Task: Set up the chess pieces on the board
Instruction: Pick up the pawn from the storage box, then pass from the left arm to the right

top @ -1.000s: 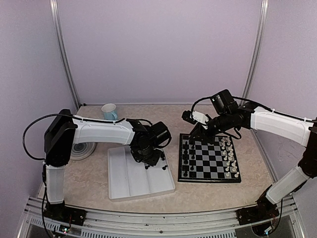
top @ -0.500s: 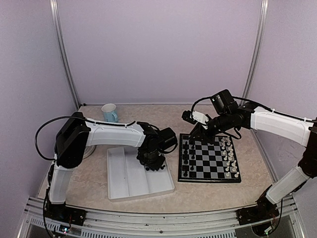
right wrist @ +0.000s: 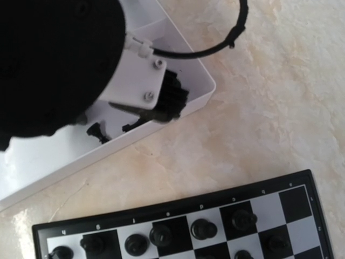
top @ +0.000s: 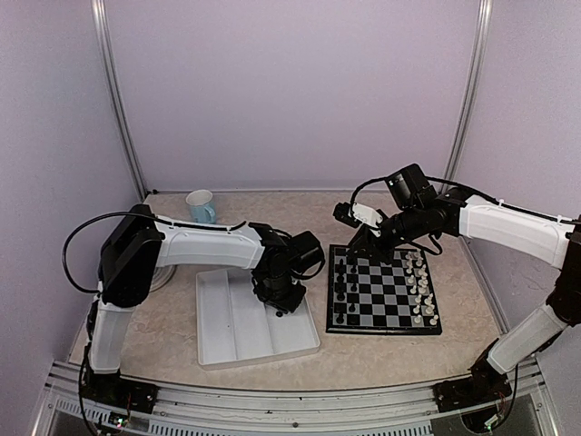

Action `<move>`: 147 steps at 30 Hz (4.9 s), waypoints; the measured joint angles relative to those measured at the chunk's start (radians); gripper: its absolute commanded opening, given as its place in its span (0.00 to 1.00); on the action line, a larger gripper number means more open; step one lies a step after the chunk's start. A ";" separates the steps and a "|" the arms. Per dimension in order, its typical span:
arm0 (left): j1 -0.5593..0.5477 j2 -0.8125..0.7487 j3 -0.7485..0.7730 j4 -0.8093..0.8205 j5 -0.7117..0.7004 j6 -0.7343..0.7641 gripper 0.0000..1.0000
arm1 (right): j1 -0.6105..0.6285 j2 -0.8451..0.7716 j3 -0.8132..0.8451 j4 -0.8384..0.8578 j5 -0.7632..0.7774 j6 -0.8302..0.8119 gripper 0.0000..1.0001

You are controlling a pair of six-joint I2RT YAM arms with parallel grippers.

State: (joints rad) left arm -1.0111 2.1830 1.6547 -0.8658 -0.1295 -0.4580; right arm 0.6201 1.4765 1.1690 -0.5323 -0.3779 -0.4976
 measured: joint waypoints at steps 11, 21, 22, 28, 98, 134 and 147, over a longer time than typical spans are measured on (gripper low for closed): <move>0.000 -0.021 -0.033 0.004 -0.002 -0.074 0.39 | 0.000 0.000 -0.005 0.000 0.000 -0.001 0.19; -0.035 -0.038 -0.063 0.019 0.018 -0.138 0.39 | 0.000 0.000 -0.006 0.000 0.000 -0.002 0.19; -0.037 -0.039 -0.065 0.020 0.018 -0.143 0.40 | 0.000 0.000 -0.006 0.000 0.000 -0.002 0.19; -0.039 -0.050 -0.085 0.034 0.018 -0.152 0.34 | 0.000 0.000 -0.006 0.000 0.000 -0.002 0.19; -0.120 -0.521 -0.516 0.673 -0.054 0.201 0.09 | 0.008 0.439 0.229 -0.134 -0.790 0.307 0.29; -0.141 -0.510 -0.491 0.668 -0.089 0.224 0.29 | 0.022 0.459 0.252 -0.129 -0.800 0.307 0.00; -0.141 -0.537 -0.548 0.703 -0.121 0.227 0.51 | -0.023 0.459 0.405 -0.213 -0.511 0.218 0.00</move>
State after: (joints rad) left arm -1.1519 1.6455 1.1069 -0.1631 -0.2501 -0.2306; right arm 0.5976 1.9358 1.5742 -0.7456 -0.8890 -0.2794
